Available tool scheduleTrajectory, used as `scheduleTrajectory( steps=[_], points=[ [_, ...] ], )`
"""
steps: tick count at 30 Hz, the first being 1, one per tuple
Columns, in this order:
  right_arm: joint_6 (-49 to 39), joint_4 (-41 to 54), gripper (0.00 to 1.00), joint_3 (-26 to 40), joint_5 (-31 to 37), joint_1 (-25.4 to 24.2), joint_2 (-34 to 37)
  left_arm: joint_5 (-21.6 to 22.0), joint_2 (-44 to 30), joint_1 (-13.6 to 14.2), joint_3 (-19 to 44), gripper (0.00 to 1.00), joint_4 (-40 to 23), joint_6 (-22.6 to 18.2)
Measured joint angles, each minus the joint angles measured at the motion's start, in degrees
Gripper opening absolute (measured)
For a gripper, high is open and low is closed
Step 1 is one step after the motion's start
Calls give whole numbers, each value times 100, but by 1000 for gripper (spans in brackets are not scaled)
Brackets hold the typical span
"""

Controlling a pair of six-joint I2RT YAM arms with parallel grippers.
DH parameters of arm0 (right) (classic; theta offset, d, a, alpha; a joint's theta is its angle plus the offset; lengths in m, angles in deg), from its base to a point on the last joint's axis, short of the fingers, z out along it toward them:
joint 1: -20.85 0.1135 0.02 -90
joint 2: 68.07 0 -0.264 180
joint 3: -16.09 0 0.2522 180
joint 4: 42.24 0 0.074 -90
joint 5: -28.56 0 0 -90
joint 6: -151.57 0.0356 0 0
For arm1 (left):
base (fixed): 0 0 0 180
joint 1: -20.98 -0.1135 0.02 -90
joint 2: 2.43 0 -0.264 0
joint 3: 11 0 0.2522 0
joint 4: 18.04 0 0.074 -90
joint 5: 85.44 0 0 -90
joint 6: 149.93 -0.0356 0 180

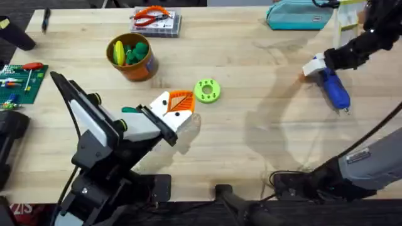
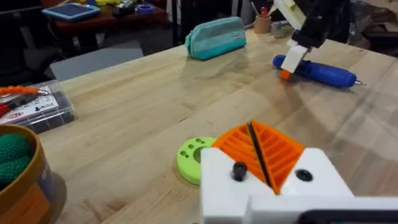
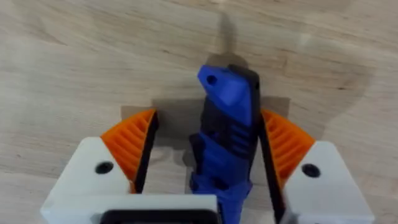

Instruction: Pick up the gripper from the table and insert it into the empty holder that is missing its gripper. Then pick up a screw, insert it into the mounting hole, and use the screwdriver to tighten it. Finally, clean up the table by picking up the vegetable and placing it into the bucket.

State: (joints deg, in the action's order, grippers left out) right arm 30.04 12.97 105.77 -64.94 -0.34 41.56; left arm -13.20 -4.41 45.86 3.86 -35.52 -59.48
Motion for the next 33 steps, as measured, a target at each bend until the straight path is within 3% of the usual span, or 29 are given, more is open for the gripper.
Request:
scheduleTrajectory(
  steps=[5, 15, 22, 33],
  points=[
    [-5, 35, 835, 0, 93, 90, 0, 0, 0, 0, 0, 7, 1, 0],
    [-4, 53, 837, 11, 389, 190, 0, 0, 0, 0, 0, 7, -1, 0],
    [-5, 114, 988, 48, 530, 188, 0, 0, 0, 0, 0, 7, 0, 0],
    [-495, 1071, 994, 474, 867, 173, 213, 0, 0, 0, 0, 7, -1, 0]
  ],
)
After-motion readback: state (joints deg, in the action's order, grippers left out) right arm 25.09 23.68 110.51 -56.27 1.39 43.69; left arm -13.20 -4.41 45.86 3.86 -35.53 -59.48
